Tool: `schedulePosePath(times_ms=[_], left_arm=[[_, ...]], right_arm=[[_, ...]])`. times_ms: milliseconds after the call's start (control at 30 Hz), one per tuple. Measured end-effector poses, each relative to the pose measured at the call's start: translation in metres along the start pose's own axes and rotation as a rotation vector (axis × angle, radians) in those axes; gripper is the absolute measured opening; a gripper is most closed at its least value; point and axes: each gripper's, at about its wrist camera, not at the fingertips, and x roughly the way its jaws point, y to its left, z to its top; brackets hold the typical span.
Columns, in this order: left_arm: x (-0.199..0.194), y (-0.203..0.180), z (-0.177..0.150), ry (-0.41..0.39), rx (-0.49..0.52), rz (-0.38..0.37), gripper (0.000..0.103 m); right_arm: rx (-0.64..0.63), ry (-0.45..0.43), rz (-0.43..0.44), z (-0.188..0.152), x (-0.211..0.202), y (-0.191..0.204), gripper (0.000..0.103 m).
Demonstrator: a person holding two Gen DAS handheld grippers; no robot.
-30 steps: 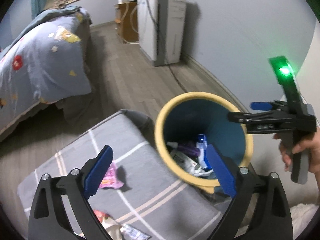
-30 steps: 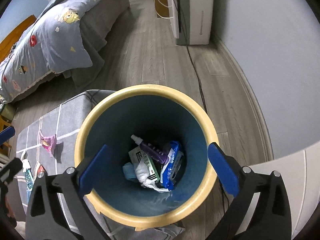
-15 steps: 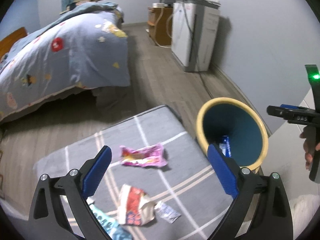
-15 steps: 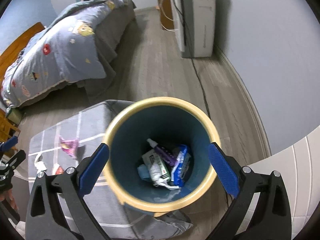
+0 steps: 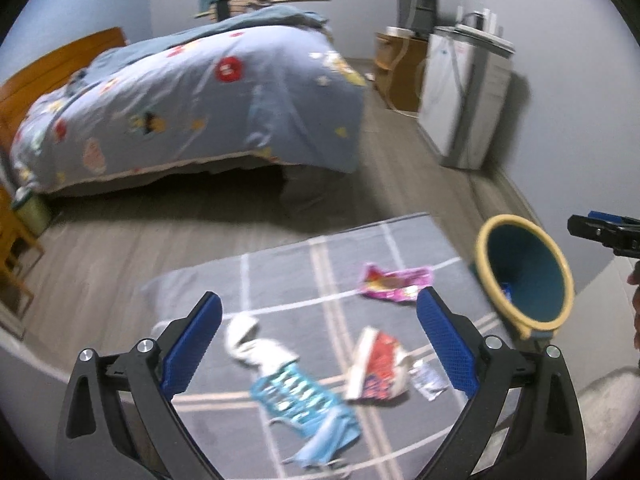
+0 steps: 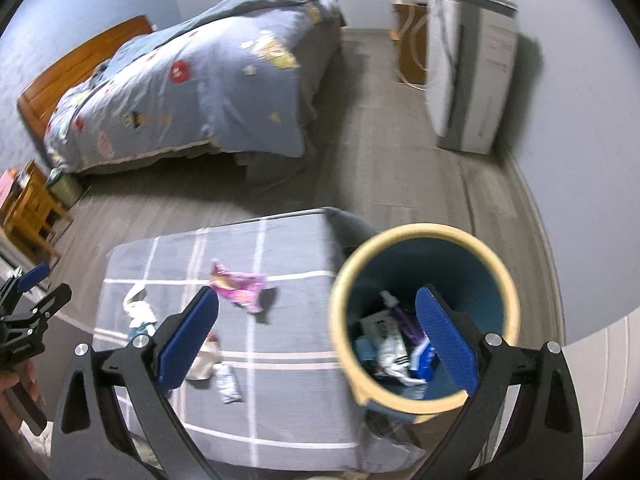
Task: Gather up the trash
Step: 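Move both tools back over the ottoman trash, then grasp the second blue mask with the left tool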
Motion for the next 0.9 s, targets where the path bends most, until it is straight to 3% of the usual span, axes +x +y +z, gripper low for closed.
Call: schedulePosePath(times_ms=[200, 333, 667, 900], left_arm=[[-0.007, 0.038, -0.027, 0.017, -0.057, 0.059, 0.097], [-0.005, 0.048, -0.043, 0.032, -0.101, 0.057, 0.097], [0.022, 0.034, -0.083, 0.110, -0.052, 0.037, 0.097], [0.050, 0.020, -0.115, 0.199, -0.003, -0.025, 0.097]], right_arm=[[-0.072, 0.027, 0.023, -0.006, 0.017, 0.061, 0.097], [-0.094, 0.049, 0.018, -0.015, 0.034, 0.093, 0.097], [0.030, 0.141, -0.024, -0.040, 0.082, 0.121, 0.097], [-0.058, 0.210, -0.094, -0.064, 0.113, 0.122, 0.097]])
